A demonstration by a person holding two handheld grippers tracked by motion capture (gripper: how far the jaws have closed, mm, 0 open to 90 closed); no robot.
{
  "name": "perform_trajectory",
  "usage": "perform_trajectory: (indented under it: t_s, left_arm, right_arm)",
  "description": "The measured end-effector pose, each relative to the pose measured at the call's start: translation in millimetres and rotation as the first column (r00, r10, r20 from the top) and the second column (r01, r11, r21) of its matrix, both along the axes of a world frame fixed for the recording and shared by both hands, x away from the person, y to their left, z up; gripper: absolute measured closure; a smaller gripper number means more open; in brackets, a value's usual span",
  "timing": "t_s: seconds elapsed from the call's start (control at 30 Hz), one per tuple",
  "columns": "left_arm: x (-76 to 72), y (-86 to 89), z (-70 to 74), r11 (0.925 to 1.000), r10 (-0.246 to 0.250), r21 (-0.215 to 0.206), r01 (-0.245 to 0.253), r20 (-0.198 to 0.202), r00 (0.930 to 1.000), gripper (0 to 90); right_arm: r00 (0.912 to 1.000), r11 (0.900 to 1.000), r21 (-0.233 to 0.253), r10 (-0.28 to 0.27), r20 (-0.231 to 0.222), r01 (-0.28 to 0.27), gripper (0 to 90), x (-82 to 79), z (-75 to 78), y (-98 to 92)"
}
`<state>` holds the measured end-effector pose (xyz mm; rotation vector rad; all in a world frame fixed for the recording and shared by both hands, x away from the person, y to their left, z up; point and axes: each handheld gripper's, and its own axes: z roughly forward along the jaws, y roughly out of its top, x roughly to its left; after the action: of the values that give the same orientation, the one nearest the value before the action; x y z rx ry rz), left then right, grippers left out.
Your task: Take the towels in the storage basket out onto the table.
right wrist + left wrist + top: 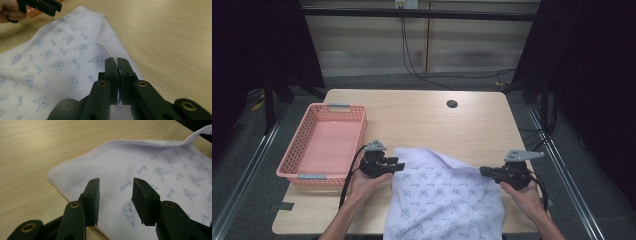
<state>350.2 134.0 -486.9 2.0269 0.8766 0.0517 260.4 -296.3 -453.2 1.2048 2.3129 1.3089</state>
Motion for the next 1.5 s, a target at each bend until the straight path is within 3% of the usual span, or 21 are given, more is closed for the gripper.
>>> perform_trajectory:
  t_s: [0.03,0.1,0.13,0.2,0.27,0.37,0.4,0.47,0.5,0.63,0.67,0.77,0.83,0.87,0.93,1.03,1.13,1.23,1.27,1.43,1.5]
  left_arm:
    - [3.9,-1.2,-1.3,0.9997,0.020,0.016,-0.021,0.018,0.9996,55.3]
    - [12.7,-1.2,-6.6,0.9990,0.043,0.013,-0.042,-0.009,0.9990,52.2]
    - [15.6,-1.4,-8.4,0.9970,0.065,0.042,-0.065,0.005,0.9979,49.8]
    - [20.9,-2.4,-12.6,0.9970,0.070,0.034,-0.070,-0.009,0.9975,48.5]
    - [22.4,-6.2,-13.7,0.9970,0.055,0.055,-0.055,0.003,0.9985,46.2]
    - [19.4,-16.1,-14.0,0.9895,0.055,0.129,-0.064,0.071,0.9960,48.2]
    - [19.0,-19.6,-15.9,0.9856,0.052,0.157,-0.063,0.071,0.9961,50.2]
    - [18.3,-21.1,-17.2,0.9837,0.053,0.167,-0.066,0.081,0.9953,50.6]
    - [17.9,-21.0,-16.8,0.9827,0.051,0.173,-0.065,0.084,0.9952,54.8]
    - [9.3,-20.8,-14.7,0.9793,-0.041,0.201,0.025,0.079,0.9960,85.0]
    - [6.0,-19.2,-14.1,0.9781,-0.059,0.203,0.043,0.072,0.9957,85.9]
    - [-2.8,-9.1,-16.3,0.9878,-0.076,0.138,0.072,0.025,0.9968,86.8]
    - [-9.2,-2.7,-16.3,0.9908,-0.077,0.112,0.077,-0.003,0.9970,87.1]
    - [-13.2,-0.3,-13.8,0.9908,-0.081,0.108,0.081,0.000,0.9967,87.3]
    - [-21.0,4.3,-4.5,0.9942,-0.085,0.067,0.084,0.010,0.9964,87.5]
    - [-31.1,11.3,19.7,0.9972,-0.067,-0.028,0.069,0.070,0.9953,87.6]
    - [-37.9,11.5,49.1,0.9944,-0.070,-0.069,0.080,0.142,0.9873,87.7]
    - [-41.7,10.7,86.1,0.9901,-0.065,-0.106,0.092,0.238,0.9691,87.7]
    - [-41.7,11.3,94.9,0.9881,-0.064,-0.119,0.097,0.257,0.9643,87.7]
    - [-39.8,16.8,147.8,0.9827,-0.031,-0.159,0.095,0.368,0.9295,87.7]
    - [-38.4,18.3,165.8,0.9838,-0.016,-0.156,0.088,0.412,0.9109,87.7]
  right_arm:
    - [0.9999,1.000,0.009,-0.016,0.007,0.016,87.3,3.8,2.2,-3.8]
    - [0.9987,0.999,0.021,-0.047,0.021,0.047,87.3,10.8,5.5,-10.3]
    - [0.9979,0.998,0.031,-0.061,0.021,0.060,87.3,14.5,6.0,-13.3]
    - [0.9968,0.996,0.039,-0.077,0.020,0.077,87.3,21.2,3.8,-17.0]
    - [0.9962,0.996,0.030,-0.086,0.007,0.086,87.2,27.2,-2.0,-17.4]
    - [0.9965,0.996,0.010,-0.083,-0.007,0.083,87.2,31.8,-8.3,-16.0]
    - [0.9962,0.996,0.011,-0.086,-0.015,0.086,87.2,32.3,-9.8,-15.8]
    - [0.9966,0.997,0.010,-0.081,-0.017,0.081,87.2,32.1,-11.5,-15.6]
    - [0.9965,0.997,0.007,-0.081,-0.022,0.081,87.2,31.4,-12.2,-15.3]
    - [0.9964,0.998,-0.008,-0.065,-0.054,0.064,87.1,24.9,-19.1,-14.2]
    - [0.9961,0.998,-0.024,-0.055,-0.069,0.053,87.1,21.7,-23.1,-12.5]
    - [0.9927,0.996,-0.087,-0.025,-0.118,0.014,87.1,8.8,-36.3,-8.4]
    - [0.9920,0.994,-0.111,-0.012,-0.126,-0.002,87.1,1.5,-39.0,-8.4]
    - [0.9935,0.995,-0.100,-0.014,-0.113,0.003,87.2,-1.3,-35.6,-10.2]
    - [0.9966,1.000,-0.014,-0.028,-0.077,0.027,87.2,-5.2,-22.3,-18.1]
    - [0.9985,0.997,0.046,-0.055,-0.001,0.055,87.2,-10.2,4.0,-28.2]
    - [0.9935,0.993,0.092,-0.080,0.080,0.073,87.2,-11.1,35.3,-35.4]
    - [0.9799,0.988,0.131,-0.102,0.172,0.079,87.2,-10.8,70.9,-39.3]
    - [0.9710,0.986,0.142,-0.112,0.211,0.083,87.3,-10.9,85.0,-40.2]
    - [0.9355,0.981,0.179,-0.133,0.327,0.077,87.3,-11.1,131.7,-42.3]
    - [0.9216,0.980,0.181,-0.144,0.361,0.082,87.3,-10.5,149.1,-42.8]
